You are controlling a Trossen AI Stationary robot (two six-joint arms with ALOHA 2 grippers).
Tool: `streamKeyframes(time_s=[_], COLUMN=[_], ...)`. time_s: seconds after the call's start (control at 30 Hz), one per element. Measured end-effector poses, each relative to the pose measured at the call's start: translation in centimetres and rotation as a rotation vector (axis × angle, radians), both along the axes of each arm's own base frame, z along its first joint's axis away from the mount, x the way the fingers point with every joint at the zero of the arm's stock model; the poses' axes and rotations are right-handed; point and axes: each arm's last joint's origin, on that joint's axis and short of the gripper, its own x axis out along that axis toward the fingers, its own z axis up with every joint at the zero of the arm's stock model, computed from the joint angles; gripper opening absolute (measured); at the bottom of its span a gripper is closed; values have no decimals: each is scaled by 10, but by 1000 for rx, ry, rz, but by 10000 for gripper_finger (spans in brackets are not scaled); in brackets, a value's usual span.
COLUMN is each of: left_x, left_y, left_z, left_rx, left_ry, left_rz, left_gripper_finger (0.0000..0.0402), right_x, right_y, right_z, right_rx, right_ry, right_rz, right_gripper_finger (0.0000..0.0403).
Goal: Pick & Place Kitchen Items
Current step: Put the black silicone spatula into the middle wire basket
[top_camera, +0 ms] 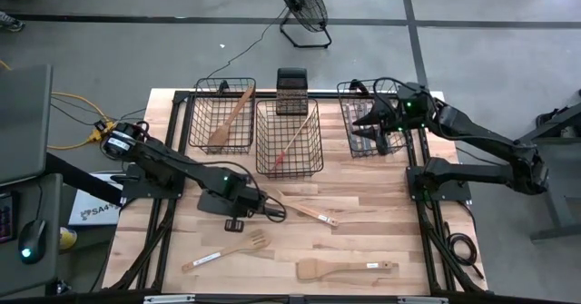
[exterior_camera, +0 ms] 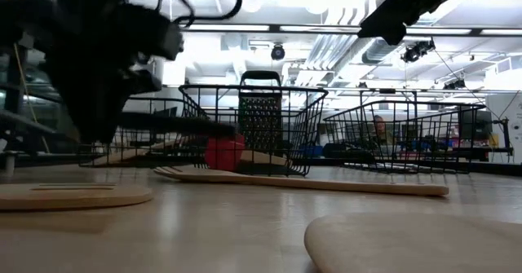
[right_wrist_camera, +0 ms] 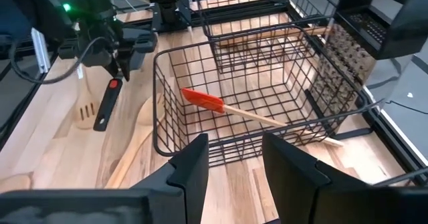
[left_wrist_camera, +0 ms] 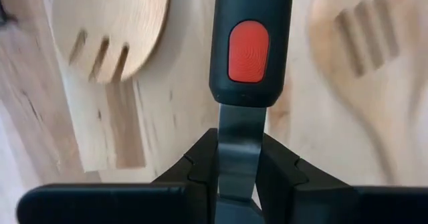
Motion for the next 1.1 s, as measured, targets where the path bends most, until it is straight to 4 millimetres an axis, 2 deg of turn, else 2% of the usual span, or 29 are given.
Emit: streamKeyframes(time_s=[0.43,1.1], left_x=[26,46], left_y=[-9,-12], left_z=[51,118], left_rx=[-118,-81], left_ry=[-162,-413], left_rz=[87,135], left_gripper_finger=[64,64], right_x=[1,2], right_y=[3,5], right_z=[0,0], right_rx=[2,34], right_ry=[1,-19], right_rz=[18,87], right_gripper_finger=[133,133])
